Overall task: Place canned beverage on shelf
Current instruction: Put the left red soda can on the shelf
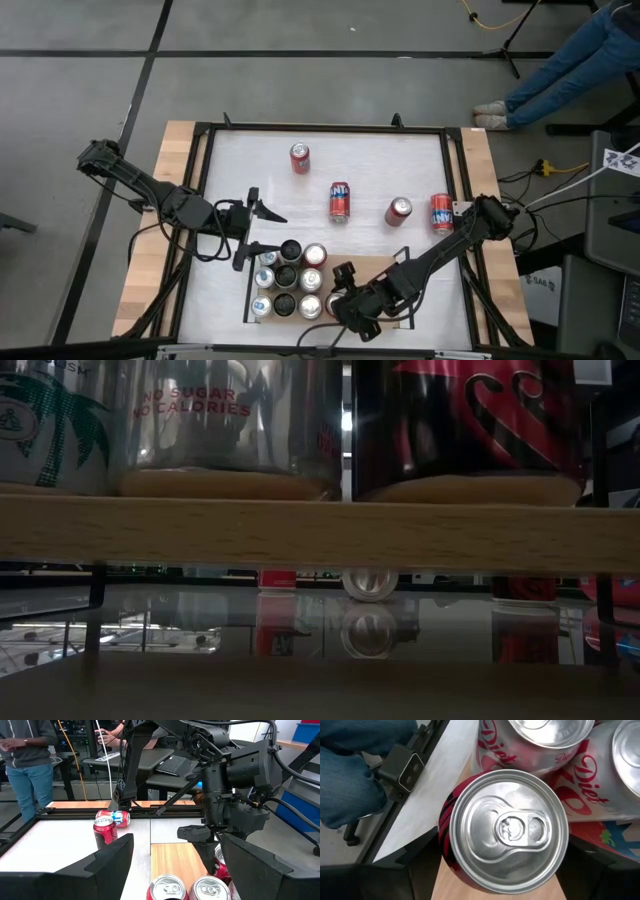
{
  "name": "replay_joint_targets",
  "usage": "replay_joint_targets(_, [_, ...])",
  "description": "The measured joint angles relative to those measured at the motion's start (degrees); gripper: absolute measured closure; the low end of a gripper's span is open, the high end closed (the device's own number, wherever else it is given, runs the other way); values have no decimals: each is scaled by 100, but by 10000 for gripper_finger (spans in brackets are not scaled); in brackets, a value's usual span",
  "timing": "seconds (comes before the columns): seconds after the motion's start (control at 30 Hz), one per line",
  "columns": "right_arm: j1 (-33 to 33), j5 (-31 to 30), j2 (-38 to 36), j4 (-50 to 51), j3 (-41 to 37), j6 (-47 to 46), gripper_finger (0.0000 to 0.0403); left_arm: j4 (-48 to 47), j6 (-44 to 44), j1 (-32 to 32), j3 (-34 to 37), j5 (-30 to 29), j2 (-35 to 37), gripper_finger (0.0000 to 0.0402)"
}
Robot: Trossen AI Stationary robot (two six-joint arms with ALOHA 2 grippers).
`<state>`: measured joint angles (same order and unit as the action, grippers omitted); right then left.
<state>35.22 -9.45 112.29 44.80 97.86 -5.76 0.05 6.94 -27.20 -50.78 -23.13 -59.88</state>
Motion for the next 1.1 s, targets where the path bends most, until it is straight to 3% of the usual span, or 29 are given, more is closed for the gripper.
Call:
replay_joint_targets(0.9, [0, 4, 0, -15, 0, 4, 90, 0, -2, 0, 0, 2, 0, 108])
replay_joint_targets(1.1, [0, 7, 0, -19, 0, 4, 56, 0, -2, 0, 0, 2, 0, 108])
